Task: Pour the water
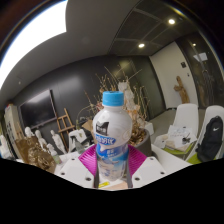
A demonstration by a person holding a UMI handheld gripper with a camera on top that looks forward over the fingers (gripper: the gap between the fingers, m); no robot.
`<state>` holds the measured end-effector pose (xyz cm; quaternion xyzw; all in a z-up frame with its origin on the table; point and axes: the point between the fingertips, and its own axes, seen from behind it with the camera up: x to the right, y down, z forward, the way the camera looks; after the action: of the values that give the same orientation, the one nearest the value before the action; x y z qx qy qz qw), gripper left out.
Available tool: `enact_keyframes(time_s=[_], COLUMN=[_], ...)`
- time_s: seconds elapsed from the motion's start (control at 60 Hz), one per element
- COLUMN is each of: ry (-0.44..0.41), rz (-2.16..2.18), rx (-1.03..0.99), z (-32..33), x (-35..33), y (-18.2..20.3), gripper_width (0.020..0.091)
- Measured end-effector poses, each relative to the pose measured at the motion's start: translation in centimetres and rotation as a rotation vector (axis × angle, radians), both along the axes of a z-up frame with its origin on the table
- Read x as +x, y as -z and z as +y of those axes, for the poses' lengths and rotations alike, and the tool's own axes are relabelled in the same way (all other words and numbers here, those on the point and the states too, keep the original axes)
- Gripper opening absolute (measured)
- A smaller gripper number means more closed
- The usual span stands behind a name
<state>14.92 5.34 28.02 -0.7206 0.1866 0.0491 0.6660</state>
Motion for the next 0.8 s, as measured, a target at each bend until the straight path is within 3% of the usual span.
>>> enact_keyframes(time_s=[0.167, 0.35, 0.567, 0.6, 0.767, 0.8], ry=[0.073, 0.066, 0.058, 0.062, 0.059, 0.059], rz=[-0.22, -0.233, -0.24, -0.251, -0.245, -0.24], rx=[-0.145, -0.272, -0.364, -0.336, -0.368, -0.388], z=[0.5, 1.8, 1.7, 1.7, 1.2, 0.9], x=[5.4, 7.9, 8.4, 8.2, 8.3, 8.2], y=[7.2, 15.9, 22.5, 22.1, 22.5, 22.5], gripper_width=[0.037, 0.037, 0.0381, 0.0392, 0.0541, 0.0655])
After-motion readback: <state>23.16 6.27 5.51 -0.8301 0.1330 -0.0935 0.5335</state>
